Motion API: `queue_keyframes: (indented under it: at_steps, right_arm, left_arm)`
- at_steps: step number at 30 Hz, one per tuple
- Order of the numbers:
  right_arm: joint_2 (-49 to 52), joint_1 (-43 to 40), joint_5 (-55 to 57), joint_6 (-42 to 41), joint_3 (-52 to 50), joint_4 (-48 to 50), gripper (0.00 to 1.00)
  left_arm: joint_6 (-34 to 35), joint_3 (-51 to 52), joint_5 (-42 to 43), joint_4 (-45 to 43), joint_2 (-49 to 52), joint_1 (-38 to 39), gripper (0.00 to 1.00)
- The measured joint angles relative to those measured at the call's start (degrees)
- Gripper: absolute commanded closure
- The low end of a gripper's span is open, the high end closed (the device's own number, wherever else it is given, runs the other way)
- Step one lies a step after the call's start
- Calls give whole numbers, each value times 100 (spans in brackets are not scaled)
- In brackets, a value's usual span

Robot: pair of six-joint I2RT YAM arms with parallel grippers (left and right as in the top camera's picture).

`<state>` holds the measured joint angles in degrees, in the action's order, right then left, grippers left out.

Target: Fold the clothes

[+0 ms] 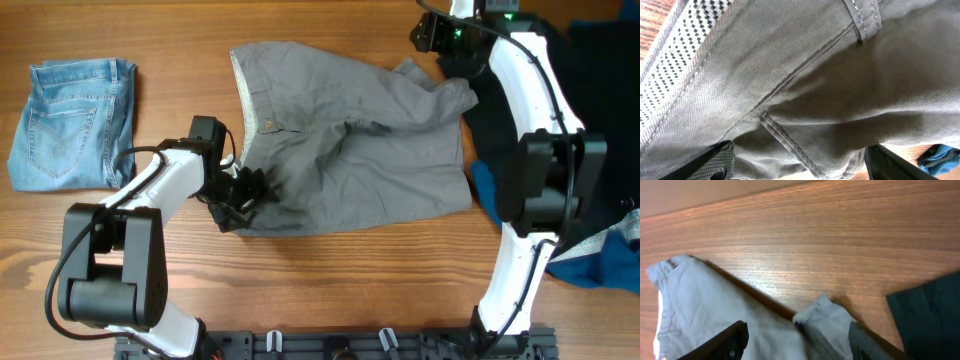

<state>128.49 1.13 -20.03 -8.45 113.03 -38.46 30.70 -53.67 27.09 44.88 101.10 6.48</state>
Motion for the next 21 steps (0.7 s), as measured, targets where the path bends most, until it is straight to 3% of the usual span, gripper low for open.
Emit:
queue_keyframes:
  at_steps: [9, 11, 12, 13, 21]
  right_arm:
    - [938, 354, 654, -291, -94, 426, 32]
    - [1012, 356, 861, -417, -94, 529, 44]
    - [1040, 356, 935, -498, -94, 533, 57]
    - [1060, 356, 973, -570, -94, 540, 96]
    - [1088, 317, 981, -675, 68, 973, 96]
  left_arm:
    - [0, 4, 2, 0, -2, 0, 16]
    - [0, 4, 2, -2, -2, 0, 16]
    - [2, 4, 2, -2, -2, 0, 16]
    - [2, 4, 4, -2, -2, 0, 16]
    - [2, 4, 4, -2, -2, 0, 16]
